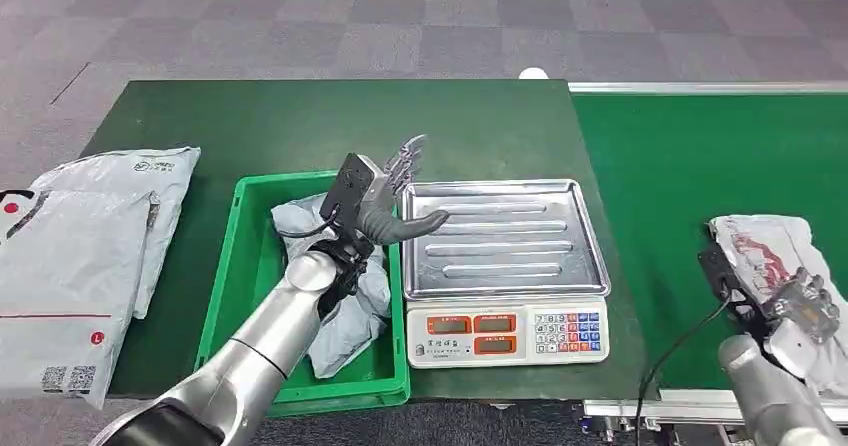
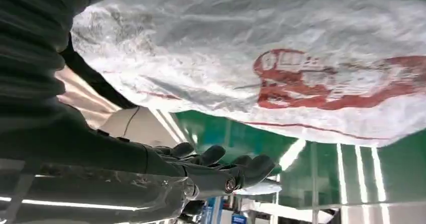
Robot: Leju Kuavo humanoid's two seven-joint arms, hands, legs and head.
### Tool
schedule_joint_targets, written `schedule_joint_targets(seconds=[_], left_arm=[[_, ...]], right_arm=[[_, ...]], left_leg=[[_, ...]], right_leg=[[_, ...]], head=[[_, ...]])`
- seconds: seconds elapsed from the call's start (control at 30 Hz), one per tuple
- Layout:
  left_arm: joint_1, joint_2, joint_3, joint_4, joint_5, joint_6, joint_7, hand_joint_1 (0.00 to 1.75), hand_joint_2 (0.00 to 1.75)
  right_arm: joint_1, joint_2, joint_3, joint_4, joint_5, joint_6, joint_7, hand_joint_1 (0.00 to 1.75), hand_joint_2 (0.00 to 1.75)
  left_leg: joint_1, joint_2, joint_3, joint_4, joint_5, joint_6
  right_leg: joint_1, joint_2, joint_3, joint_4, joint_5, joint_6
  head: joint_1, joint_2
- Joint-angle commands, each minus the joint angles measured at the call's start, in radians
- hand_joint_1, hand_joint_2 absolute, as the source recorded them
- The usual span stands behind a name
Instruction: Moved the parcel from conveyor to table for the left to box.
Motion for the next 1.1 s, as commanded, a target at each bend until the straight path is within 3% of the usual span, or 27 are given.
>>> schedule_joint_targets(seconds=[0.03, 0.6, 0.8, 1.1], left_arm=[[0.011, 0.049, -0.019, 0.033, 0.01, 0.01, -0.002, 0.0, 1.75], [0.061, 0.072, 0.001, -0.036, -0.002, 0.021, 0.007, 0.0, 1.75], [0.085, 0.087, 0.017, -0.084, -0.01, 0.022, 0.032, 0.0, 1.75], [0.085, 0.087, 0.017, -0.084, -0.01, 0.022, 0.032, 0.0, 1.75]], right_arm=[[-0.005, 0.013, -0.061, 0.094, 0.022, -0.004, 0.014, 0.0, 1.75], [0.014, 0.006, -0.087, 0.08, 0.106, 0.066, 0.071, 0.0, 1.75], [-0.013, 0.022, -0.15, 0.081, 0.054, 0.149, 0.003, 0.0, 1.75], [-0.013, 0.022, -0.15, 0.081, 0.054, 0.149, 0.003, 0.0, 1.75]], left_leg=[[0.001, 0.002, 0.004, -0.002, -0.001, -0.001], [0.001, 0.002, 0.005, -0.002, -0.001, -0.001], [0.0, 0.004, 0.004, -0.002, -0.001, -0.001], [0.001, 0.004, 0.005, -0.002, -0.001, -0.001]], right_leg=[[0.001, 0.002, 0.004, -0.003, 0.0, -0.001], [0.001, 0.003, 0.004, -0.002, 0.0, -0.002], [0.0, 0.004, 0.003, -0.001, 0.0, -0.001], [0.001, 0.004, 0.005, -0.002, 0.0, -0.002]], head=[[0.0, 0.0], [0.0, 0.0], [0.0, 0.0], [0.0, 0.0]])
